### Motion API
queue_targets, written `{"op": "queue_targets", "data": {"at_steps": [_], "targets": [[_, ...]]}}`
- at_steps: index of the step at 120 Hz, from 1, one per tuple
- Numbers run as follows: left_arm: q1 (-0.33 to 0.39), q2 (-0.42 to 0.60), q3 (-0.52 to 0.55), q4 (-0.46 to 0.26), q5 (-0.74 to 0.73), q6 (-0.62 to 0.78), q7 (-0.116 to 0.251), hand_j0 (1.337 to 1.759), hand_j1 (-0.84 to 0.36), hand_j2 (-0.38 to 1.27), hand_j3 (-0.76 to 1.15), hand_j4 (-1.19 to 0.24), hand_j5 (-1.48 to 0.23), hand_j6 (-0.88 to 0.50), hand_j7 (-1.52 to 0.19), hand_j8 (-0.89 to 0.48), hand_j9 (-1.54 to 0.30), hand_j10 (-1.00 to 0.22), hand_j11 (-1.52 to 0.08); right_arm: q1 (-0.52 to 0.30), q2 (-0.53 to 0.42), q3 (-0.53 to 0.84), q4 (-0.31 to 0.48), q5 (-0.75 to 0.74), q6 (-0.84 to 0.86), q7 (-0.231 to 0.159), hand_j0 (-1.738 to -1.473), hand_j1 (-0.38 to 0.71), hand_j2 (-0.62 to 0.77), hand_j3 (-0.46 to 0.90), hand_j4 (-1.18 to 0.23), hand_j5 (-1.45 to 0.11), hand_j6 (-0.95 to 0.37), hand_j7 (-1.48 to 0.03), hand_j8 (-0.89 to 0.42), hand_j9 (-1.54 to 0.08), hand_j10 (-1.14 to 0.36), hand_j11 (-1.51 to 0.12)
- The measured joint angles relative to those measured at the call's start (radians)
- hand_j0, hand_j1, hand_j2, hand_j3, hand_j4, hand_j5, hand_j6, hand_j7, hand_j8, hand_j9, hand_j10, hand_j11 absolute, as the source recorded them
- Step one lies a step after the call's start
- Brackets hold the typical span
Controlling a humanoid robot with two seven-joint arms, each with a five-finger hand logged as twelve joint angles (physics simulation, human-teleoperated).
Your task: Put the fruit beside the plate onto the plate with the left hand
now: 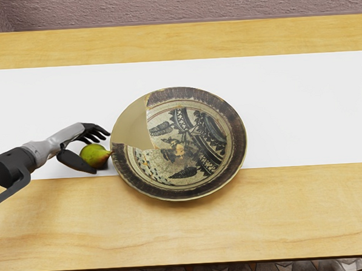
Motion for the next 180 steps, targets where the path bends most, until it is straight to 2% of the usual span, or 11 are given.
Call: {"op": "queue_targets", "data": {"at_steps": [25, 61, 146, 180], "targets": [[0.002, 0.0, 0.0, 0.0, -0.001, -0.002, 0.002, 1.656, -0.08, 0.0, 0.0, -0.4, -0.55, -0.4, -0.55, -0.4, -0.56, -0.4, -0.56, 0.0, 0.0, 0.0, 0.0, 0.0, 0.0, 0.0, -1.658, -0.35, 0.0, 0.0, 0.0, 0.0, 0.0, 0.0, 0.0, 0.0, 0.0, 0.0], [0.002, 0.002, 0.0, 0.0, 0.001, -0.014, 0.003, 1.656, -0.16, 0.02, 0.0, -0.46, -0.62, -0.46, -0.62, -0.45, -0.62, -0.46, -0.62, 0.0, 0.0, 0.0, 0.0, 0.0, 0.0, 0.0, -1.658, -0.35, 0.0, 0.0, 0.0, 0.0, 0.0, 0.0, 0.0, 0.0, 0.0, 0.0], [-0.009, 0.012, 0.0, -0.001, 0.001, -0.036, 0.003, 1.656, -0.22, 0.23, 0.0, -0.56, -0.74, -0.43, -0.73, -0.4, -0.74, -0.56, -0.74, 0.0, 0.0, 0.0, 0.0, 0.0, 0.0, 0.0, -1.658, -0.35, 0.0, 0.0, 0.0, 0.0, 0.0, 0.0, 0.0, 0.0, 0.0, 0.0], [-0.02, 0.059, -0.001, -0.025, 0.0, -0.07, 0.002, 1.656, -0.23, 0.36, 0.0, -0.61, -0.81, -0.44, -0.8, -0.43, -0.81, -0.61, -0.81, 0.0, 0.0, 0.0, 0.0, 0.0, 0.0, 0.0, -1.658, -0.35, 0.0, 0.0, 0.0, 0.0, 0.0, 0.0, 0.0, 0.0, 0.0, 0.0]]}}
